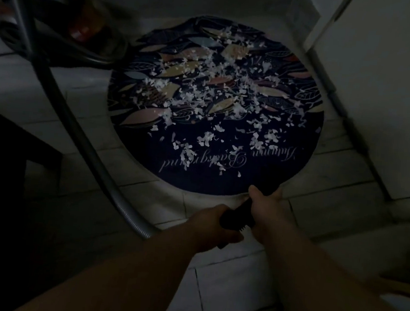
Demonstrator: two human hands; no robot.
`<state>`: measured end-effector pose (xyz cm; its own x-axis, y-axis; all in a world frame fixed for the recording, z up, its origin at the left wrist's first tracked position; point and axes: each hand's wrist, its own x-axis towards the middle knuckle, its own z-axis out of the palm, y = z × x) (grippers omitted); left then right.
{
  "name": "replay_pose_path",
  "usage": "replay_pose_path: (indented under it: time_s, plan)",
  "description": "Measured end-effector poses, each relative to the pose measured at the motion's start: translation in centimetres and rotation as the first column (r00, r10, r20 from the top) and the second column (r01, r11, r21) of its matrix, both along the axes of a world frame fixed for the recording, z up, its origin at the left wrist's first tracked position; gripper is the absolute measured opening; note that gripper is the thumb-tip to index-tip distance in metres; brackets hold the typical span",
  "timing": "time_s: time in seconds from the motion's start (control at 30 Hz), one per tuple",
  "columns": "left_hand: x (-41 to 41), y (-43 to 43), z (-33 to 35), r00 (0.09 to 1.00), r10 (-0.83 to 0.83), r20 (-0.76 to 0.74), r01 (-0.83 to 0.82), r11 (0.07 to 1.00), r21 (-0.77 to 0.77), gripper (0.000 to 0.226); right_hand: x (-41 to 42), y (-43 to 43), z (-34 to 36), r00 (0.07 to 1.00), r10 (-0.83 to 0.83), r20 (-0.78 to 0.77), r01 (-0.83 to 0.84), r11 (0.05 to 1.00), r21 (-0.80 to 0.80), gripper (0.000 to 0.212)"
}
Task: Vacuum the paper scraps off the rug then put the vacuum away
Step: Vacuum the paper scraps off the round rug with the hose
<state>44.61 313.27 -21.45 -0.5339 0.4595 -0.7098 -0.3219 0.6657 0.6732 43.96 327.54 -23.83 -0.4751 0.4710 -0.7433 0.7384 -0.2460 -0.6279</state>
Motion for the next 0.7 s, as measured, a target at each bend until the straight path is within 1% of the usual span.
replay_pose_path:
  time_s: [0.03, 0.1, 0.2, 0.23, 0.33, 0.4, 0.7]
  plan:
    - [0.5, 0.2, -0.3, 1.0, -0.005, -0.016, 0.005, 1.0, -0.014, 0.044, 0.4, -0.1, -0.1, 1.0, -0.008, 0.009, 0.008, 1.0, -0.025, 0.075]
    - [1.6, 0.3, -1.6, 1.0, 0.017, -0.026, -0.018, 0.999, -0.028, 0.045, 0.9, -0.1, -2.7, 0.999, -0.007, 0.037, 0.009, 0.999, -0.049, 0.071]
    - [2.4, -0.2, -3.7, 0.997, 0.065, -0.032, -0.065, 0.998, -0.01, 0.045, 1.0, -0.6, -5.3, 0.997, -0.045, 0.057, 0.051, 0.993, -0.11, 0.068]
    - [2.3, -0.5, -4.3, 0.996, 0.079, -0.033, -0.079, 0.997, -0.002, 0.044, 0.8, -0.8, -5.7, 0.997, -0.049, 0.052, 0.055, 0.992, -0.112, 0.068]
    - [2.7, -1.8, -5.6, 0.994, 0.087, -0.066, -0.088, 0.996, -0.005, 0.044, 1.1, -2.0, -6.4, 0.998, -0.061, -0.032, 0.057, 0.992, -0.11, 0.07]
    - [3.1, -2.7, -6.1, 0.991, 0.095, -0.094, -0.095, 0.995, -0.001, 0.044, 1.6, -3.2, -5.9, 0.996, -0.083, -0.041, 0.077, 0.987, -0.138, 0.071]
    - [3.5, -3.5, -9.2, 0.987, 0.098, -0.13, -0.086, 0.992, 0.095, 0.047, 1.9, -3.9, -7.8, 0.988, -0.123, -0.09, 0.111, 0.985, -0.132, 0.069]
